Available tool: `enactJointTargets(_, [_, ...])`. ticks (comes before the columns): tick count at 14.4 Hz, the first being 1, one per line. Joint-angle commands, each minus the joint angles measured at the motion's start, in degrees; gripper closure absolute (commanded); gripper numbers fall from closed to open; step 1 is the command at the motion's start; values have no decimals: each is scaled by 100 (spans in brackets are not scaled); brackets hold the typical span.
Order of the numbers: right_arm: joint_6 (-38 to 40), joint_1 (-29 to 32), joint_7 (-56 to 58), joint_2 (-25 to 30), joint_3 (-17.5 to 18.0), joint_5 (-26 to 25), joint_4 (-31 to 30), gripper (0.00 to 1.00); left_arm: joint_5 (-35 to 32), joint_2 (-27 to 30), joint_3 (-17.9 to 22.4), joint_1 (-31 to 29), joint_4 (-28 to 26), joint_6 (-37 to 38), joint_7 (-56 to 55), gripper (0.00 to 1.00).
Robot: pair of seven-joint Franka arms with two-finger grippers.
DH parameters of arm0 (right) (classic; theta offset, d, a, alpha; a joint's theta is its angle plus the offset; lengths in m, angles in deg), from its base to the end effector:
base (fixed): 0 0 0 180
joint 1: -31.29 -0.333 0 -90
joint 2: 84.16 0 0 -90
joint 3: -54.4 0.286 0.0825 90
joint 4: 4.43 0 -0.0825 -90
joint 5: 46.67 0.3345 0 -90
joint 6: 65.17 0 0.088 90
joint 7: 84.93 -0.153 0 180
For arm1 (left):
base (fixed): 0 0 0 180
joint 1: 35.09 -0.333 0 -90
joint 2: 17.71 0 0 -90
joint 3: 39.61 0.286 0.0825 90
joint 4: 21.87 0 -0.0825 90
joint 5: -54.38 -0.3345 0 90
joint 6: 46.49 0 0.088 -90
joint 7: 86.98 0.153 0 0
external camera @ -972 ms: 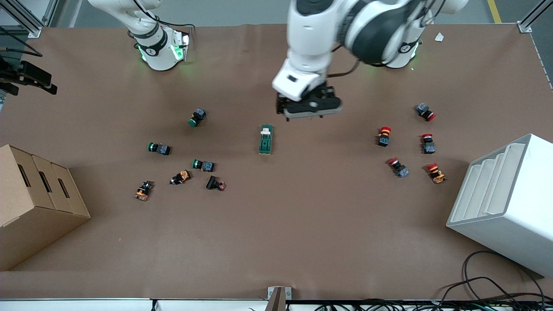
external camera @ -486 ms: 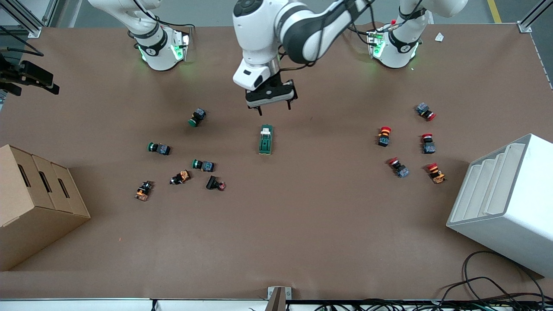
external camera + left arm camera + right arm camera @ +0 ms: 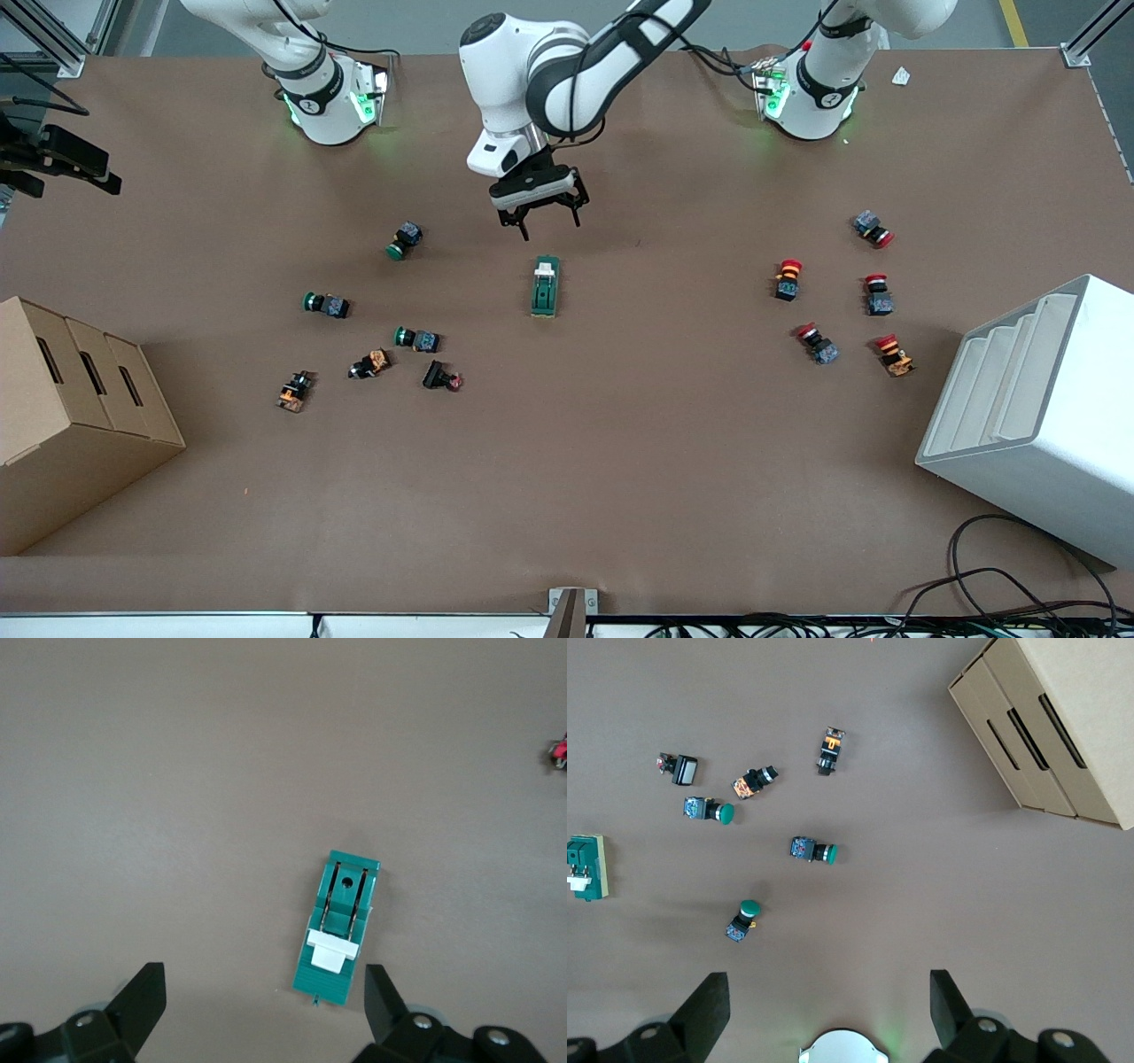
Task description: Close load switch with both arms
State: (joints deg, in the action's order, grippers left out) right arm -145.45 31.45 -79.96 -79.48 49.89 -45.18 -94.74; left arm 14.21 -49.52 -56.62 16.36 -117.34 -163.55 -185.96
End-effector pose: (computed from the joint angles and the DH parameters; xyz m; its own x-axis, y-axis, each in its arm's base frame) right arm 0.4582 -0.0345 0.5720 0.9959 0.0108 -0.0903 0.0072 -0.9992 -0.0403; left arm 0.2943 -0.5387 0.2509 0.8947 0.1445 0.4226 0.2185 -0.9669 -0.1320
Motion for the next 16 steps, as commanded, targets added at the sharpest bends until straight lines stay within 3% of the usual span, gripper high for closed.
enactJointTargets(1, [-93,-24,-5,191,11,-104,-197,0,-622,-334,13,118,-25,-317,-665,1])
enactJointTargets(5, [-119,-33,-5,191,20,-132,-197,0,-2035,-862,13,399,-173,-379,-2131,1])
enactJointTargets(7, [-154,-15,-31,191,11,-97,-189,0,-2765,-898,4,409,-437,-405,-2712,1])
enactJointTargets(10, [-295,2,-40,191,2,-44,-197,0,-3337,-994,13,409,-552,-546,-3292,1])
enactJointTargets(12, [-304,-6,-40,191,2,-44,-197,0,-4215,-1178,13,400,-657,-546,-3961,1])
enactJointTargets(16, [-234,11,-93,165,-6,-44,-75,0,-4824,-1310,22,391,-702,-538,-4095,1])
